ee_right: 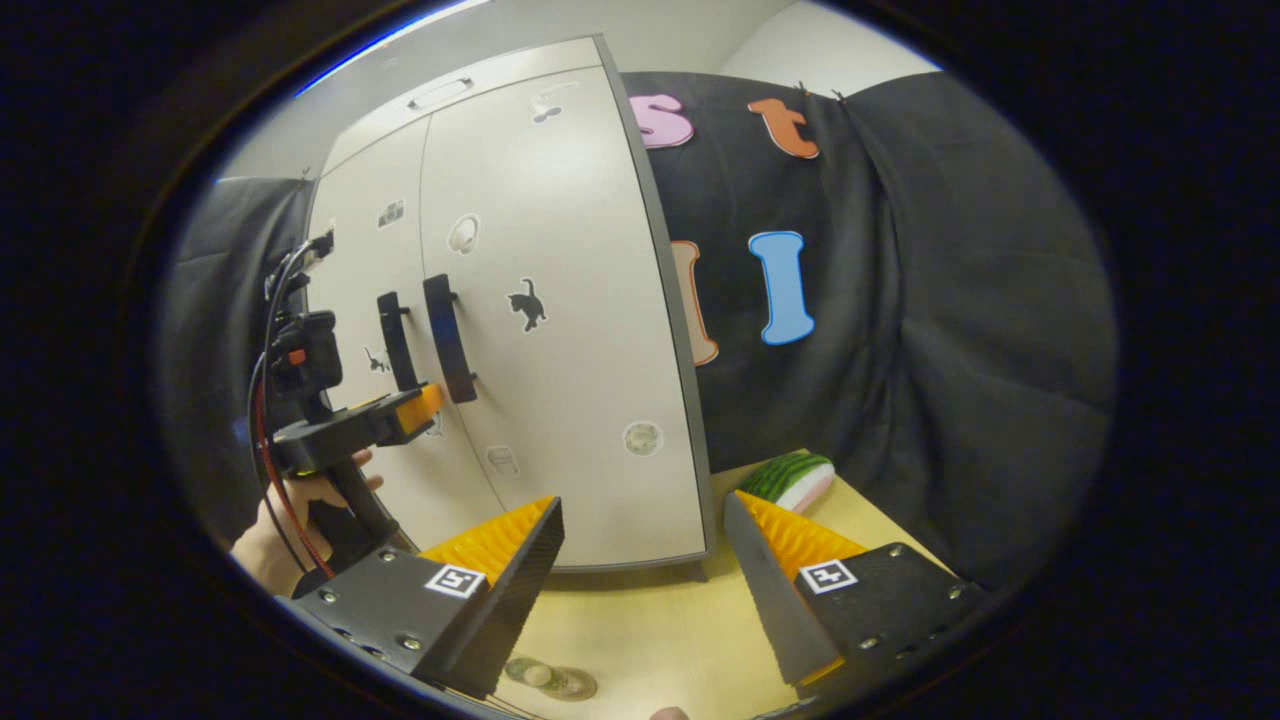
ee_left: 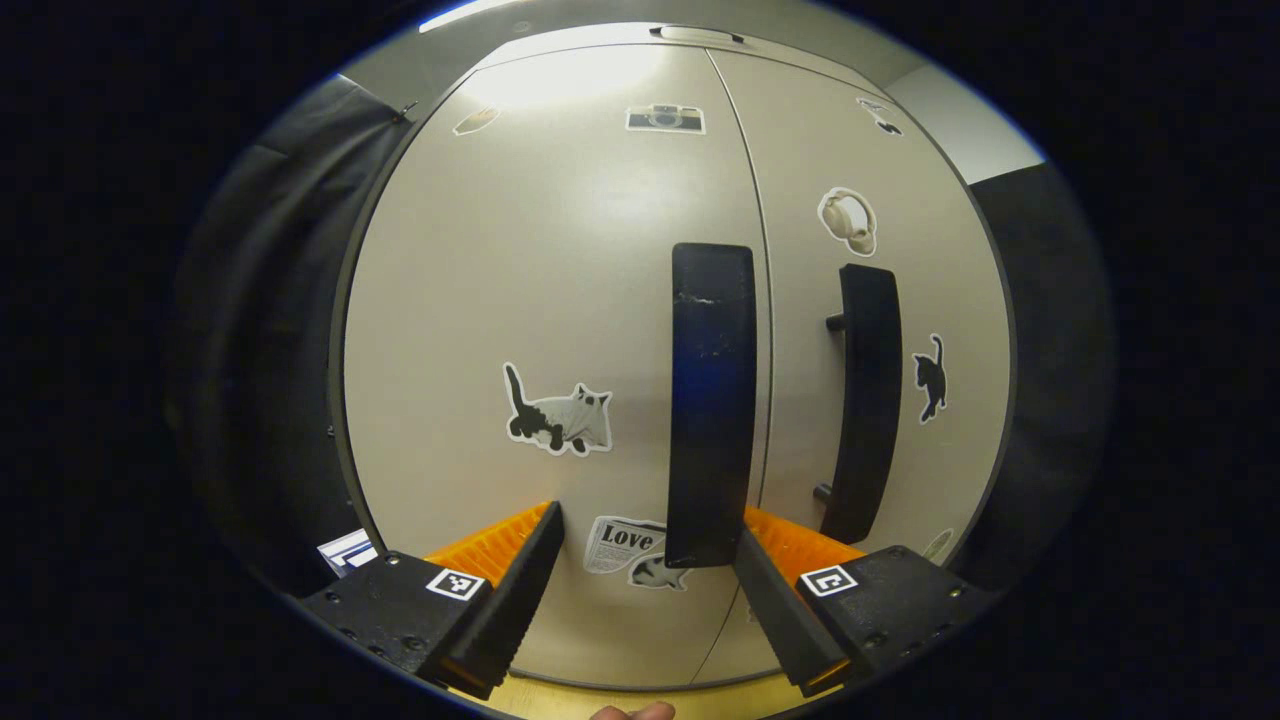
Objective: Grasp the bottle in the cabinet with the left hand and place it on the coaster, then close the right door with the right hand and the left door with the left hand.
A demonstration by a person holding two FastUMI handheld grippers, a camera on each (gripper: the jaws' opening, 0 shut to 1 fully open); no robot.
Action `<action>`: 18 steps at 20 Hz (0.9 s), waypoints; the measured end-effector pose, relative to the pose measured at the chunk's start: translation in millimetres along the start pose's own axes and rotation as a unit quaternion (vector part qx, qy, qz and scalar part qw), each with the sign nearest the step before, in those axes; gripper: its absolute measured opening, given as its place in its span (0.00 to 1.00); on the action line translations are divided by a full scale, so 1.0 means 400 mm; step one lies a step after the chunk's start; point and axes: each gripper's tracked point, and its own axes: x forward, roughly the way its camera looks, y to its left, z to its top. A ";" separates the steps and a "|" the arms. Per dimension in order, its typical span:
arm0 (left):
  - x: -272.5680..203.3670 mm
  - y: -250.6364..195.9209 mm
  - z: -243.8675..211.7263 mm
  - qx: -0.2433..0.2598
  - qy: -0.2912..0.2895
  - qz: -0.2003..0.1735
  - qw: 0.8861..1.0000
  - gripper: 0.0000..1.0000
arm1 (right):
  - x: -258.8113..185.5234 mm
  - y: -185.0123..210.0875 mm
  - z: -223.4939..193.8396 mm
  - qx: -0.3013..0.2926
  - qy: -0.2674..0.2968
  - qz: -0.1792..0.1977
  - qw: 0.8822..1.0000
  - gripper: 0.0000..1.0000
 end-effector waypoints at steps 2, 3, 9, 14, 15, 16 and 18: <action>-0.028 -0.004 -0.011 -0.022 0.015 -0.003 1.000 1.00 | -0.007 0.012 0.023 -0.004 -0.010 0.005 1.000 0.98; -0.044 -0.008 -0.010 -0.029 0.018 -0.004 0.999 1.00 | -0.010 0.019 0.036 -0.007 -0.015 0.009 1.000 0.97; -0.204 0.051 0.072 -0.008 -0.019 0.012 1.000 0.99 | -0.014 0.095 0.097 -0.030 -0.040 0.025 0.998 0.97; -0.363 0.101 0.118 -0.010 -0.028 0.013 0.999 0.99 | -0.038 0.164 0.123 -0.052 -0.055 0.026 0.997 0.98; -0.393 0.115 0.132 -0.003 -0.037 0.017 0.999 0.99 | -0.045 0.184 0.124 -0.053 -0.058 0.030 0.996 0.98; -0.420 0.120 0.140 0.003 -0.043 0.018 0.999 0.99 | -0.049 0.197 0.123 -0.055 -0.059 0.031 0.996 0.98; -0.475 0.137 0.139 0.007 -0.045 0.021 0.999 0.99 | -0.064 0.226 0.123 -0.061 -0.062 0.031 0.996 0.98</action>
